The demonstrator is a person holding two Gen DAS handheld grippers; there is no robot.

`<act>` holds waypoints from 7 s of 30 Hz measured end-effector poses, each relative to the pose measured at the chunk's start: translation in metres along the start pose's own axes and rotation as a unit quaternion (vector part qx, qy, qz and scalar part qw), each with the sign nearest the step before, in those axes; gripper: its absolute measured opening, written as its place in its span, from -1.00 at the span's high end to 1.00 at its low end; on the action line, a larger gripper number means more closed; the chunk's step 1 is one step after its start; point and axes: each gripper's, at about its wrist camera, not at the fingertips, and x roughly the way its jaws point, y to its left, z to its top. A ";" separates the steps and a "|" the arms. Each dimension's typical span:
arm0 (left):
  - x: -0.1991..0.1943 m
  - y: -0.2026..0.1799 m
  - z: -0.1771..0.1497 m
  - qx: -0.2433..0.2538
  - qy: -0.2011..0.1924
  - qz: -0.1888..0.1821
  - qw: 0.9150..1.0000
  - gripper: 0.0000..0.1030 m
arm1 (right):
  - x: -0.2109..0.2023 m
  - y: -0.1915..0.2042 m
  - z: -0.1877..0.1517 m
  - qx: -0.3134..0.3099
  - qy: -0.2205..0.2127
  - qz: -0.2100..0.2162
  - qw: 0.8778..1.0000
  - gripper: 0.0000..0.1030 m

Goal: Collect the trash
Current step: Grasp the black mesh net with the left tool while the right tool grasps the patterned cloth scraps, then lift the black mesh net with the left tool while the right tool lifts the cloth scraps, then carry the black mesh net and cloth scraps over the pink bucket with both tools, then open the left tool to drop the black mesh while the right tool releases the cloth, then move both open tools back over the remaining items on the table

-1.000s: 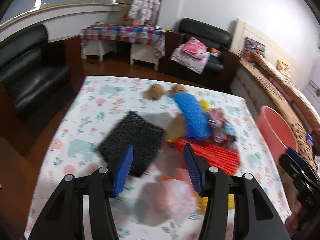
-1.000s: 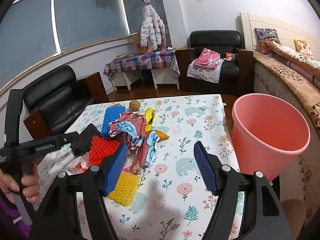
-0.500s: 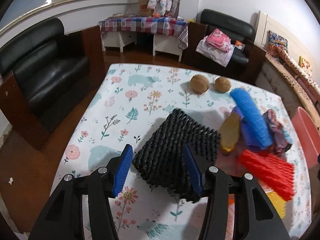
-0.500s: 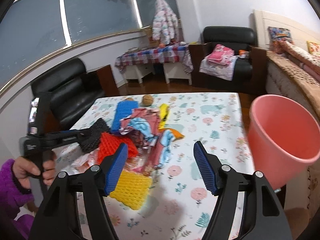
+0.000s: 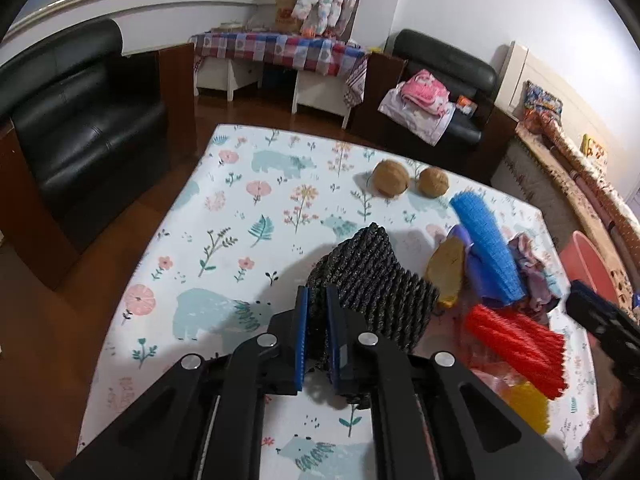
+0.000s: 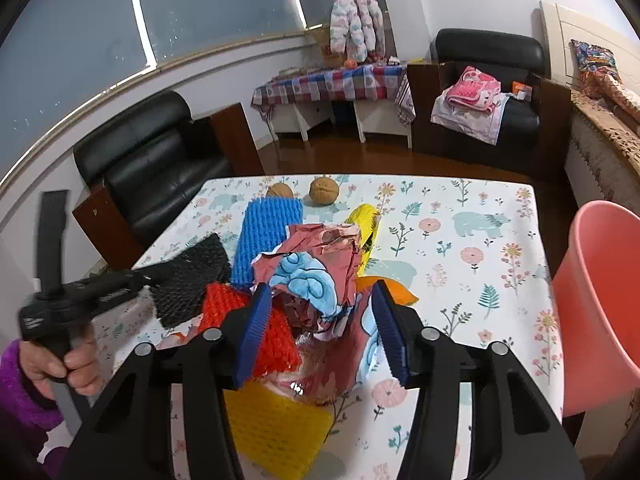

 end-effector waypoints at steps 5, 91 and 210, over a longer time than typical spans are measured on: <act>-0.019 0.002 0.002 -0.002 -0.020 -0.006 1.000 0.85 | 0.014 0.000 0.000 0.008 0.023 0.008 1.000 0.42; -0.086 -0.196 0.027 0.111 -0.086 -0.156 0.978 0.85 | -0.145 -0.134 -0.028 0.170 -0.120 -0.109 0.972 0.56; -0.075 -0.132 -0.027 0.075 -0.044 -0.122 0.989 0.00 | -0.121 -0.001 -0.058 0.043 -0.083 -0.065 0.994 0.27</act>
